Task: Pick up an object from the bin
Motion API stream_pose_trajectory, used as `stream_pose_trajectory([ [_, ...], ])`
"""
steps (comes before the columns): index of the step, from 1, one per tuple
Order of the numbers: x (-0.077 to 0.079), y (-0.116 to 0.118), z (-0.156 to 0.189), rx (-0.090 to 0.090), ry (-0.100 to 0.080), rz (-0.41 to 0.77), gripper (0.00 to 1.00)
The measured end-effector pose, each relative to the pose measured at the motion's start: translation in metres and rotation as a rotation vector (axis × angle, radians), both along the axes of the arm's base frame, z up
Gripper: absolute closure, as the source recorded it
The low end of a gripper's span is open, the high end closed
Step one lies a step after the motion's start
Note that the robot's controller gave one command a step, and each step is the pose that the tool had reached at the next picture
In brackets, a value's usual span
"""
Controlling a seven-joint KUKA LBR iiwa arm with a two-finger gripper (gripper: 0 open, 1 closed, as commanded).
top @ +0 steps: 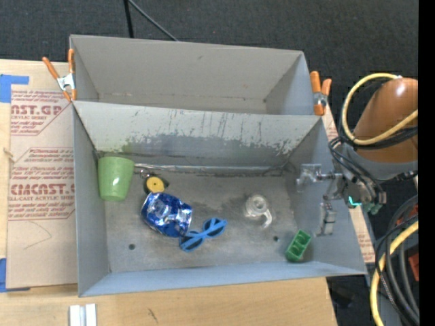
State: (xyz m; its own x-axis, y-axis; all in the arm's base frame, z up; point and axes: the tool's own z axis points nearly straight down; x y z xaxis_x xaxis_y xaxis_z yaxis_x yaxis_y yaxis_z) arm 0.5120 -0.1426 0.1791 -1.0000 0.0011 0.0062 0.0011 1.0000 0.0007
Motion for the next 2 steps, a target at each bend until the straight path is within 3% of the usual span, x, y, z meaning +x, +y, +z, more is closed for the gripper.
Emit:
stream_pose_trajectory([
  [1, 0.034, 0.106, -0.112, 0.004, -0.003, 0.268, 0.0],
  [2, 0.02, 0.067, -0.08, 0.0, -0.008, 0.152, 0.0],
])
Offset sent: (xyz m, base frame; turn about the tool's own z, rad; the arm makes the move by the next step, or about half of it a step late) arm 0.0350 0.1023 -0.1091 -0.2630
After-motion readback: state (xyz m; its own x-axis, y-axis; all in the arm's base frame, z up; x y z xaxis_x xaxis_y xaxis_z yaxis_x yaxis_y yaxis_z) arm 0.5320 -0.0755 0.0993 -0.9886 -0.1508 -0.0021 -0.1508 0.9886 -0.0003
